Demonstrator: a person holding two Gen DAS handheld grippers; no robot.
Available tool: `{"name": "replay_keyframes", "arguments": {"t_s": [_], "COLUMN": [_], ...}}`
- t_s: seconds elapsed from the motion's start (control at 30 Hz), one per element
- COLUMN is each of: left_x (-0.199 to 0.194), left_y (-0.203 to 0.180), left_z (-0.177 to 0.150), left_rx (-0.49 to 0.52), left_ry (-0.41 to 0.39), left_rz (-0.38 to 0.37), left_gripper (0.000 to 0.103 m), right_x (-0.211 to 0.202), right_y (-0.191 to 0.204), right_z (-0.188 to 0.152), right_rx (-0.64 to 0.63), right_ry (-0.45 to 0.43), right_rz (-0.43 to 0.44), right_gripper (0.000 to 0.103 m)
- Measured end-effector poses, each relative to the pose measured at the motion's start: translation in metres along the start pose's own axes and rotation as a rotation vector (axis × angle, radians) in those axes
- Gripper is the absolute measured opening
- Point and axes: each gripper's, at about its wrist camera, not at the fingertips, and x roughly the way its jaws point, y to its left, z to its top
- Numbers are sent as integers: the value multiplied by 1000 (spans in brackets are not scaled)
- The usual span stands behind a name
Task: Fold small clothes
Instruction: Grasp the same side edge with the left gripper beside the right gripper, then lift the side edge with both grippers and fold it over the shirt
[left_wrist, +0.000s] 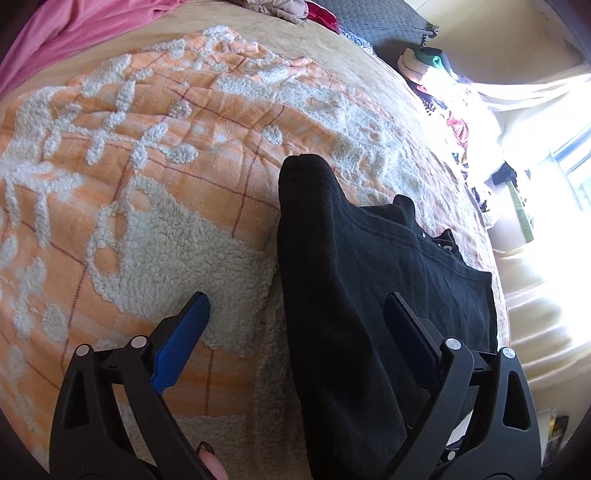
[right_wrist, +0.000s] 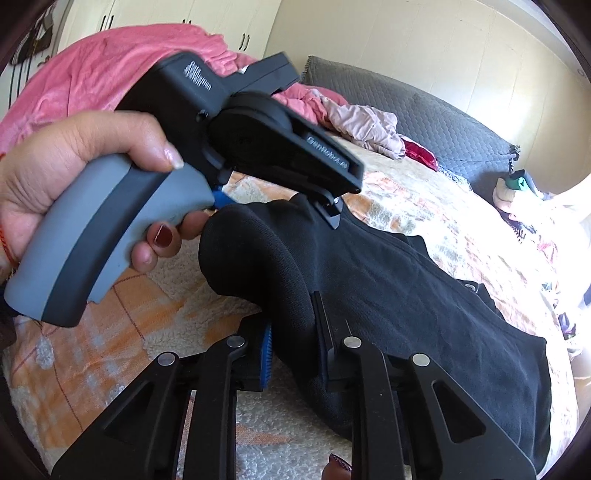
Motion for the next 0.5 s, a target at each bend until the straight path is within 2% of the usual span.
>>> {"name": "replay_keyframes", "arguments": {"t_s": [0.07, 0.17, 0.43, 0.5], "left_x": [0, -1, 11, 16], "left_y": [0, 3, -2, -4], "left_z": [0, 1, 1, 0], "left_rx": [2, -28, -58, -56], "left_ry": [-1, 3, 57, 71], "left_rz": [4, -46, -158, -167], "left_gripper": [80, 66, 48, 33], "right_x": [-4, -9, -12, -12], "right_y": [-2, -7, -11, -10], "right_z": [0, 0, -1, 0], "right_rx": [18, 43, 58, 56], "right_ry": [-19, -43, -54, -50], "right_rz": [2, 9, 14, 14], "right_gripper": [15, 13, 12, 12]}}
